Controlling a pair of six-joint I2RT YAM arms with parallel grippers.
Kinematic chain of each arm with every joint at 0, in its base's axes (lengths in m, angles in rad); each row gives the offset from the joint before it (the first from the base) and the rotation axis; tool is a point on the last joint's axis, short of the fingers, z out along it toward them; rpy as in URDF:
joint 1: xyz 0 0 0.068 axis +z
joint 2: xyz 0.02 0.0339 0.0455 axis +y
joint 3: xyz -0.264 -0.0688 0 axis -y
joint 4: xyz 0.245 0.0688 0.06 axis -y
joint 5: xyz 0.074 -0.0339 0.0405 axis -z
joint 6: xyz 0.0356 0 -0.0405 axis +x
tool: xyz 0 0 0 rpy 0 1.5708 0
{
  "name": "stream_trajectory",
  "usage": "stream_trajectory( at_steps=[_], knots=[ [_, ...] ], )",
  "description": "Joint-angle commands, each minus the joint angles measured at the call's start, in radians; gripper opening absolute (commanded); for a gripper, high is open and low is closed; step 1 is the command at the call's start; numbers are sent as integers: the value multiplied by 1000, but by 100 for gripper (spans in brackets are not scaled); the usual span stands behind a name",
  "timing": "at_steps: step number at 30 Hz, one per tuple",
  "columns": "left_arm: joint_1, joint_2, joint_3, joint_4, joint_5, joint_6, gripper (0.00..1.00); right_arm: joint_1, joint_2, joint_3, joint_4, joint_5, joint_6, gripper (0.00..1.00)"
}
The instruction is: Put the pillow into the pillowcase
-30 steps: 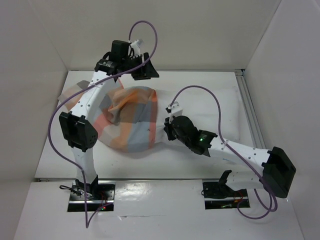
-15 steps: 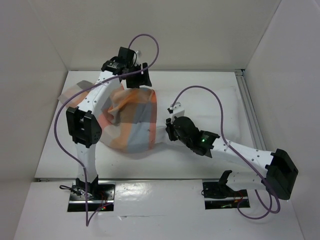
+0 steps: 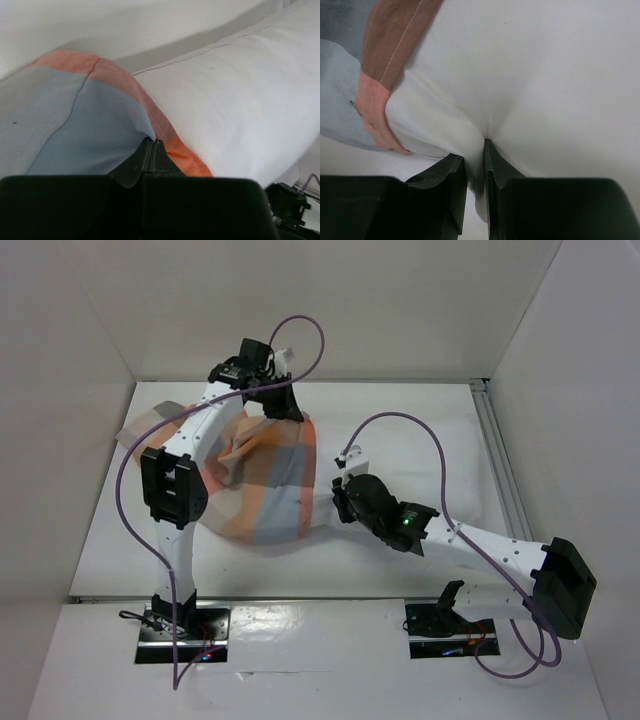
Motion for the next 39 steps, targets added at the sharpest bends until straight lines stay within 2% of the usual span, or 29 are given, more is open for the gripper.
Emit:
stream_trajectory(
  at_steps=[1,4,8,9,14,15,17,19,20,22,23,25,26,28,30,31,34,38,39],
  knots=[
    [-14,-130,-15,183,234,-61,0,8,-22,8,3,33,1,24],
    [-66,-148,26,199,269,-70,0,26,-22,28,28,33,-8,20],
    [-86,-157,80,190,274,-59,0,45,-11,73,-13,51,-43,7],
    [-86,-172,80,181,236,-44,0,54,-11,73,-29,60,-54,0],
    [-86,-202,69,172,186,-19,1,54,-106,47,-40,60,-76,0],
    [-86,-190,69,172,186,-19,8,54,-106,47,-40,60,-76,0],
    [-86,-180,69,184,196,-33,10,54,-118,38,-40,47,-76,0],
    [-86,-153,69,184,181,-48,1,54,-129,27,-40,10,-76,0],
    [-86,-141,69,193,168,-59,0,54,-129,27,-40,-2,-76,0],
    [-86,-140,60,221,148,-68,7,54,-129,27,-40,-18,-85,0],
    [-86,-140,48,233,148,-68,16,54,-129,27,-40,-18,-85,0],
    [-86,-140,9,291,163,-81,23,54,-129,27,-40,-18,-85,0],
    [-86,-131,9,302,182,-91,31,54,-129,27,-40,-18,-85,0],
    [-86,-102,9,311,202,-91,38,54,-129,27,-40,-7,-85,0],
    [-86,-62,9,301,234,-91,54,54,-120,27,-40,-7,-85,0],
    [-86,-50,18,290,234,-91,67,54,-120,27,-40,-7,-85,0],
    [-106,-41,18,241,113,-70,68,54,-120,36,-40,2,-94,0],
    [-141,-51,32,181,-222,-41,71,54,-120,36,-40,2,-94,0],
    [-141,-51,32,167,-269,-41,72,54,-120,36,-40,2,-94,0]
  ],
)
